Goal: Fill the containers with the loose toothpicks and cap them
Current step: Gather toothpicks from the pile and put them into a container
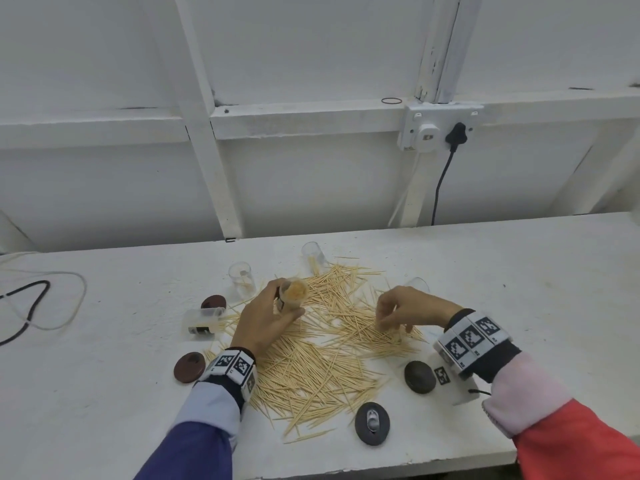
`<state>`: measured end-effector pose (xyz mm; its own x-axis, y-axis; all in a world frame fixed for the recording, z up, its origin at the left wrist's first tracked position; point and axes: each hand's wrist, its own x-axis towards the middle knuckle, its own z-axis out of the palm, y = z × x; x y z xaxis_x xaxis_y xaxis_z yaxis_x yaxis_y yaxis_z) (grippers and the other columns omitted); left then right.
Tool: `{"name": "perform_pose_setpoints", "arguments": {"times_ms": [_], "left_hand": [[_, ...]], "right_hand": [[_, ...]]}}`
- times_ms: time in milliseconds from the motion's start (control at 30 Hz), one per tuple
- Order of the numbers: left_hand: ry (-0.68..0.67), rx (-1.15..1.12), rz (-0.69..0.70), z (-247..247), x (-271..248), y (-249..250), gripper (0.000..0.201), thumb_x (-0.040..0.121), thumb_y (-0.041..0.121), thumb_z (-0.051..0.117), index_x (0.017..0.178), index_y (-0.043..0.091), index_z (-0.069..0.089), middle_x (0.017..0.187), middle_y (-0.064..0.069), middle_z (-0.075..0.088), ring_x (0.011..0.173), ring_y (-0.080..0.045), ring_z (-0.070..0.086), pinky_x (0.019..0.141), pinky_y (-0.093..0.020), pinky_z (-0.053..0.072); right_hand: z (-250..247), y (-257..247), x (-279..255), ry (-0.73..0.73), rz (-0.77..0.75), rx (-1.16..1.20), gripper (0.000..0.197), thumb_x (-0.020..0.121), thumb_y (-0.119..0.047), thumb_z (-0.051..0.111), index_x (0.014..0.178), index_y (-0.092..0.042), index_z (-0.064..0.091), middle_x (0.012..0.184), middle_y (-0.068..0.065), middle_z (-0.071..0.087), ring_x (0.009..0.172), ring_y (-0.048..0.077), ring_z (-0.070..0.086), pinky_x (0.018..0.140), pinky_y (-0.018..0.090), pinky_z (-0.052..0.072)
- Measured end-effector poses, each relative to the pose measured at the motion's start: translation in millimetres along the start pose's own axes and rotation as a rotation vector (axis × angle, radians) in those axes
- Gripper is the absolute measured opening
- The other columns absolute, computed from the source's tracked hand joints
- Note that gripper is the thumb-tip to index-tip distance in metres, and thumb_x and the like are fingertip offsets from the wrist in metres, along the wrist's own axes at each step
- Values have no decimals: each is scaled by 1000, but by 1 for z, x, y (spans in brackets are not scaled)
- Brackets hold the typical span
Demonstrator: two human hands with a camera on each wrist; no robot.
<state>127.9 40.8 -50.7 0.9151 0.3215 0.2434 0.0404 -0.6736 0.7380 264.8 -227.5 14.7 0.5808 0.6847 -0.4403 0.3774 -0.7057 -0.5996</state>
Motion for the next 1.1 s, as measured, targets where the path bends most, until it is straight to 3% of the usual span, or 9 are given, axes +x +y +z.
{"name": "perform_pose_setpoints", "arguments": {"times_ms": [67, 167, 333, 500, 633, 767, 867, 1000, 1100], "left_hand": [[8, 3, -1, 1, -1, 3, 54, 79, 40, 78, 125, 30, 51, 114, 18, 61, 105, -6, 58, 89, -27, 47], [42, -18, 6, 4, -2, 12, 55, 78, 38, 79, 125, 28, 52, 113, 17, 61, 105, -6, 58, 87, -25, 46], [81, -38, 43, 19, -3, 28, 55, 78, 39, 79, 125, 28, 51, 111, 18, 63, 103, -2, 60, 86, -24, 49], [59, -22, 7, 35, -8, 40, 55, 78, 38, 79, 125, 29, 52, 109, 20, 61, 100, -5, 60, 85, -25, 47], [0, 48, 6, 42, -8, 44, 57, 79, 40, 78, 128, 27, 52, 112, 18, 60, 100, -5, 58, 84, -26, 47], [-87, 91, 6, 47, -5, 39, 59, 79, 43, 76, 130, 27, 51, 116, 12, 63, 101, -9, 60, 85, -30, 49], [-125, 109, 7, 50, -4, 35, 59, 79, 44, 76, 128, 26, 51, 113, 11, 64, 97, -11, 61, 83, -30, 49], [-134, 122, 42, 50, -5, 37, 56, 79, 42, 77, 126, 27, 51, 108, 16, 62, 92, -8, 60, 77, -23, 45], [-138, 100, 39, 49, -6, 36, 54, 78, 42, 77, 124, 30, 52, 109, 16, 62, 94, -7, 60, 80, -29, 49]], "right_hand": [[-2, 14, -10, -33, 47, -85, 16, 81, -24, 77, 83, -18, 62, 95, 3, 70, 76, 11, 58, 58, 20, 45], [-3, 29, -23, -54, 100, -183, 25, 74, -30, 82, 81, -23, 59, 95, -6, 64, 88, 12, 57, 74, 25, 44], [-9, 46, -43, -150, 225, -402, 54, 65, -39, 87, 103, -23, 52, 107, -6, 53, 95, 14, 51, 71, 25, 41], [-3, 57, -54, -225, 308, -443, 59, 66, -28, 88, 108, -16, 48, 110, 0, 56, 69, 8, 52, 57, 23, 43], [-4, 52, -50, -201, 281, -413, 54, 65, -24, 88, 106, -16, 53, 101, -2, 58, 65, 8, 55, 56, 22, 46], [-14, 42, -37, -94, 180, -336, 45, 66, -17, 86, 99, -20, 56, 104, 1, 59, 74, 15, 59, 58, 23, 49], [-18, 25, -28, 66, 21, -243, 44, 69, -13, 83, 106, -19, 59, 105, 1, 56, 91, 18, 56, 64, 20, 44], [-9, -4, -18, 255, -262, -71, 46, 70, -10, 83, 111, -23, 64, 108, 0, 60, 100, 19, 58, 84, 31, 52], [1, -20, -6, 300, -418, -22, 48, 70, -10, 83, 113, -23, 66, 111, -2, 62, 100, 15, 57, 87, 33, 54]]}}
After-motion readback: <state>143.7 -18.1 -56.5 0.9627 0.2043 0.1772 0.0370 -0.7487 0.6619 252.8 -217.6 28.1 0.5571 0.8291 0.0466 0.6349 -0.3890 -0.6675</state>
